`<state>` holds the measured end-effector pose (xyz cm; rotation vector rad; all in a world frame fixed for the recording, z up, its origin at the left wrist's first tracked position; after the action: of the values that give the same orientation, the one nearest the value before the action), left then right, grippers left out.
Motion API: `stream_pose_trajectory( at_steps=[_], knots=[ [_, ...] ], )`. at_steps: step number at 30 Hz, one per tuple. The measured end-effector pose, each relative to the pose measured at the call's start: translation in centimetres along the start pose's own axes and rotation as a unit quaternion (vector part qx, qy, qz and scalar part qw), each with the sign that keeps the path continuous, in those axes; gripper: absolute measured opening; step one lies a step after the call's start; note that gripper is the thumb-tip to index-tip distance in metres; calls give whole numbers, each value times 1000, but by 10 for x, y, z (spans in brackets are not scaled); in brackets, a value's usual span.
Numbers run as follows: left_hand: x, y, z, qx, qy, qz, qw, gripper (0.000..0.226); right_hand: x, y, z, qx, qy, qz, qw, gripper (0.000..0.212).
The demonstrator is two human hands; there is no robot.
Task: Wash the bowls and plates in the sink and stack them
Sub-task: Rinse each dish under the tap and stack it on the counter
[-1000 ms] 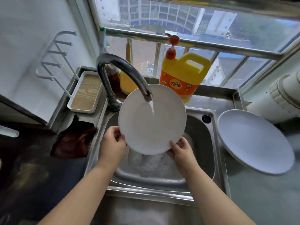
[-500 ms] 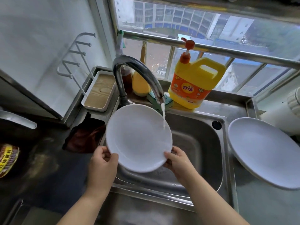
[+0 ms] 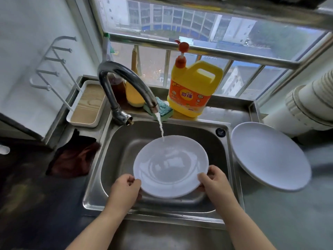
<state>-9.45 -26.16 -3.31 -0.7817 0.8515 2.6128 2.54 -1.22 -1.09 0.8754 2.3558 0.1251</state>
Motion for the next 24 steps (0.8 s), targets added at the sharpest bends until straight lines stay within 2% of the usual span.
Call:
stream_pose_trajectory(
  at_steps=[6, 11, 16, 19, 24],
  knots=[
    [10, -49, 7, -2, 54, -99, 994, 10, -17, 29, -28, -67, 125, 67, 988, 12],
    [20, -65, 27, -96, 60, -107, 988, 8, -18, 38, -25, -51, 154, 96, 982, 12],
    [35, -55, 51, -197, 17, -81, 977, 12, 1, 30, -14, 30, 125, 88, 988, 9],
    [37, -35, 63, -223, -31, -44, 973, 16, 17, 12, -3, 111, 67, 60, 990, 10],
    [27, 13, 77, -164, -124, 52, 977, 24, 36, -31, 0, 226, -8, 5, 974, 18]
  ],
)
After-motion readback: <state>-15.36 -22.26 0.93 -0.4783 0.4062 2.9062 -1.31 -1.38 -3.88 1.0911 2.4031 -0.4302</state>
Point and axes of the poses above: each hand's wrist, its own x-axis towards the middle knuckle, its own y-axis out of the back of the hand, z = x × y, the point moved 9 cm from there along x, towards the middle knuckle, and after that the axes turned 3 degrees about z, right-handed, at the moved point
